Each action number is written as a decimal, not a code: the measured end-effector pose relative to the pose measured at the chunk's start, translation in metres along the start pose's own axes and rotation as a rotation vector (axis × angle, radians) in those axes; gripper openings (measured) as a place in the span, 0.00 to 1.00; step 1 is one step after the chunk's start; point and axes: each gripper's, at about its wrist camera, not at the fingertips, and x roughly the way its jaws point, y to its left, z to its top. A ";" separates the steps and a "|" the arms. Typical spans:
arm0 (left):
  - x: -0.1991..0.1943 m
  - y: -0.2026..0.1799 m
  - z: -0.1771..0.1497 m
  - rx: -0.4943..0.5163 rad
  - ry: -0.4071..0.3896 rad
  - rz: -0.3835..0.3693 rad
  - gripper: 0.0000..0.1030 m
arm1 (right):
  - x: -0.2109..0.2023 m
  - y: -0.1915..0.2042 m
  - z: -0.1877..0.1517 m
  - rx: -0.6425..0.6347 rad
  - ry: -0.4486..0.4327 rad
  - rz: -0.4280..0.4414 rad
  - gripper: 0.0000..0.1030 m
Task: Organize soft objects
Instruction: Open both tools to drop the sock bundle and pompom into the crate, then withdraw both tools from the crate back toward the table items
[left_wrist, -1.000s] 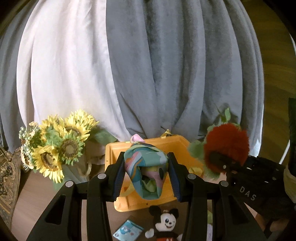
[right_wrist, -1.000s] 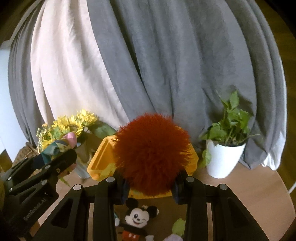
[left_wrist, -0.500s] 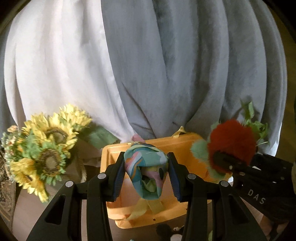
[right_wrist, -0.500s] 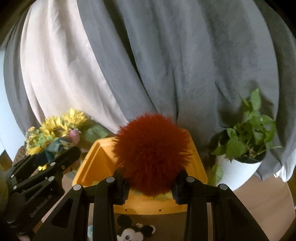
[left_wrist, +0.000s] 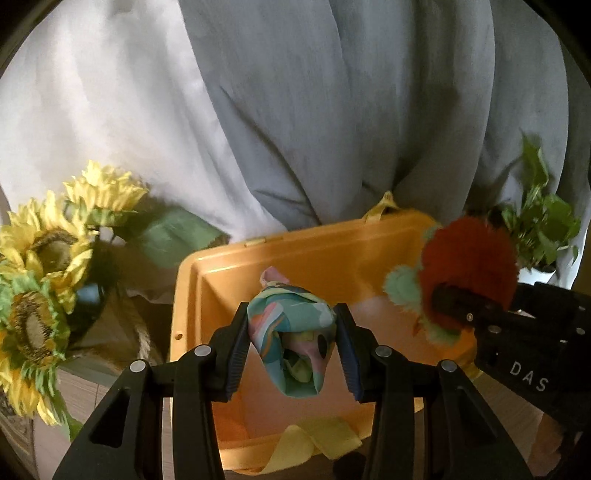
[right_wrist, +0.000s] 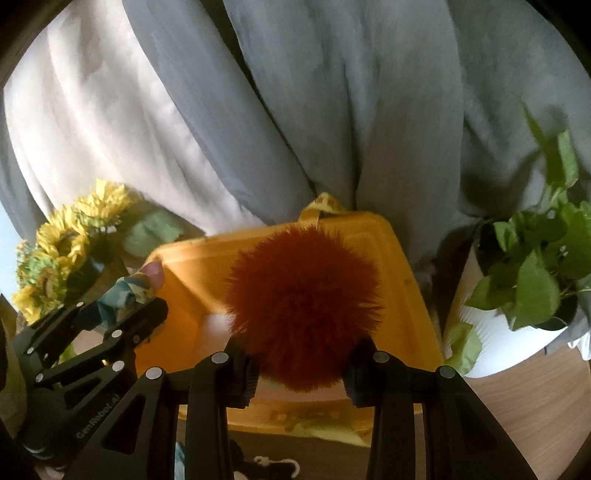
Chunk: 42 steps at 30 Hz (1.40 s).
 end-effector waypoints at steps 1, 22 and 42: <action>0.004 0.000 0.001 0.002 0.011 -0.001 0.43 | 0.003 0.001 0.001 -0.002 0.012 -0.001 0.37; -0.050 0.006 -0.003 -0.042 -0.055 0.011 0.84 | -0.037 -0.002 -0.002 0.009 -0.040 -0.113 0.63; -0.181 0.001 -0.061 -0.038 -0.204 0.090 0.87 | -0.156 0.028 -0.055 -0.011 -0.234 -0.149 0.67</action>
